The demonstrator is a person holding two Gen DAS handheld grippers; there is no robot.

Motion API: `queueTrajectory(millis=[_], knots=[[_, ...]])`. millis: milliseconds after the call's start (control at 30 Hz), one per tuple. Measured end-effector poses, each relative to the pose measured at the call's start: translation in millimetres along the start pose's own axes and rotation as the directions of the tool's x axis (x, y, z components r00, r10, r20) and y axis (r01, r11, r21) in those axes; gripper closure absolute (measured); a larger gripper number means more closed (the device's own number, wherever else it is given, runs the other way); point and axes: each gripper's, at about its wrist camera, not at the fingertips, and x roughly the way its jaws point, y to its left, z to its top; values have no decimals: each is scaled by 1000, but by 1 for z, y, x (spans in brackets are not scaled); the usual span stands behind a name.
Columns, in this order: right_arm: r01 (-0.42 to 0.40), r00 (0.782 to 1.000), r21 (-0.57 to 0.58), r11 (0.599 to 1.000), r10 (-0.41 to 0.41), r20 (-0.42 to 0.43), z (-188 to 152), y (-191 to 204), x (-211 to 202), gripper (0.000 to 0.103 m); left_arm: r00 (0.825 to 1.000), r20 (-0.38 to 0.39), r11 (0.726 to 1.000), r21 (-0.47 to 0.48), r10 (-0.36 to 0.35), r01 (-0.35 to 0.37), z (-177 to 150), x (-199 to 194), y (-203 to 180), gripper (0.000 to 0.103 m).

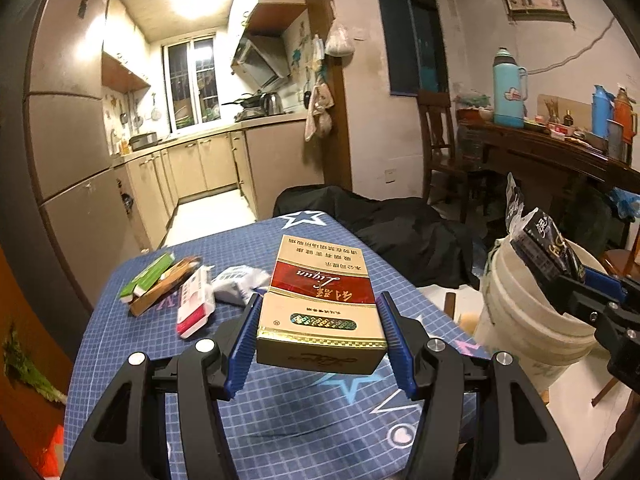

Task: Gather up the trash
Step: 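Carry the red-white pack and black bag over the white bucket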

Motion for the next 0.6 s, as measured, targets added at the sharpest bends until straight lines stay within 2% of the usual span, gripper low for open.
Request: queueTrajectory(millis=[333, 600], knots=[[117, 991, 47, 992, -120, 59, 7, -44, -28, 67, 996, 7, 993, 79, -86, 85, 16, 17, -54, 44], [238, 967, 76, 968, -243, 74, 9, -93, -46, 67, 981, -9, 970, 150, -194, 193, 28, 37, -111, 44]])
